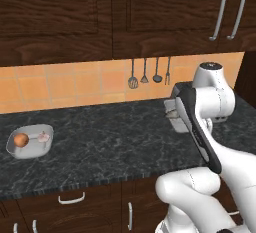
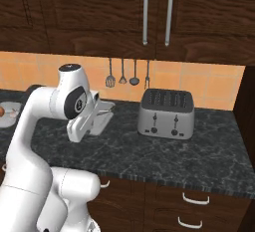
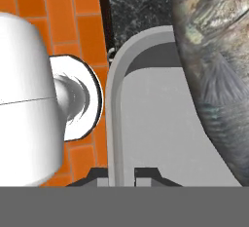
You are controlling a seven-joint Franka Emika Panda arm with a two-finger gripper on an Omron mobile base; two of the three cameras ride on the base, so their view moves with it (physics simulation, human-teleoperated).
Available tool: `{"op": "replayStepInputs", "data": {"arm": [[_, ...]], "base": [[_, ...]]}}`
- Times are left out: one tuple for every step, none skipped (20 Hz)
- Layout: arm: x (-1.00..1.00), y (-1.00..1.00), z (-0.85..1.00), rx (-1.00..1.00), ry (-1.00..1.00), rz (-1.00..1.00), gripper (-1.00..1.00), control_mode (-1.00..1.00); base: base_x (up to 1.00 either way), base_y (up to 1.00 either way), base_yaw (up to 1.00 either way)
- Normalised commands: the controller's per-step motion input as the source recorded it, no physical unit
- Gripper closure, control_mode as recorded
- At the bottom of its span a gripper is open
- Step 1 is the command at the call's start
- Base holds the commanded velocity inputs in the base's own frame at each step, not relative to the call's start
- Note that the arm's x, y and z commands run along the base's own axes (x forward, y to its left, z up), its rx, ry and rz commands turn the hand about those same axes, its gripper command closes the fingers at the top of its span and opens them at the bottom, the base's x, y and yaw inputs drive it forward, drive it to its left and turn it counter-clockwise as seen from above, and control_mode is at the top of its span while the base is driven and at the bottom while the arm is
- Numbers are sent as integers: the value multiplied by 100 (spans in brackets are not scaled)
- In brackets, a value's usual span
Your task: Take the meat container that has the fish and place it on the second highest rack of the freezer. Then take the vegetable container that has the garlic and onion and place it on the highest rack of the freezer.
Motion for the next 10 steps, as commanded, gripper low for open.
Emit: {"op": "replayStepInputs", "data": {"arm": [[-15,0,5,0,0,3,100,-100],[-21,0,6,0,0,3,100,-100],[-26,0,10,0,0,2,100,-100],[-24,0,10,0,0,1,100,-100],[-20,1,6,-1,0,0,100,-100],[-13,0,9,0,0,0,100,-100],[-6,0,9,0,0,0,100,-100],[-1,0,12,0,0,0,100,-100],[-6,0,11,0,0,0,100,-100],[0,0,0,0,0,0,100,100]], "base": [[0,0,0],[0,0,0],[0,0,0],[0,0,0],[0,0,0],[0,0,0],[0,0,0],[0,0,0],[0,0,0],[-18,0,0]]}}
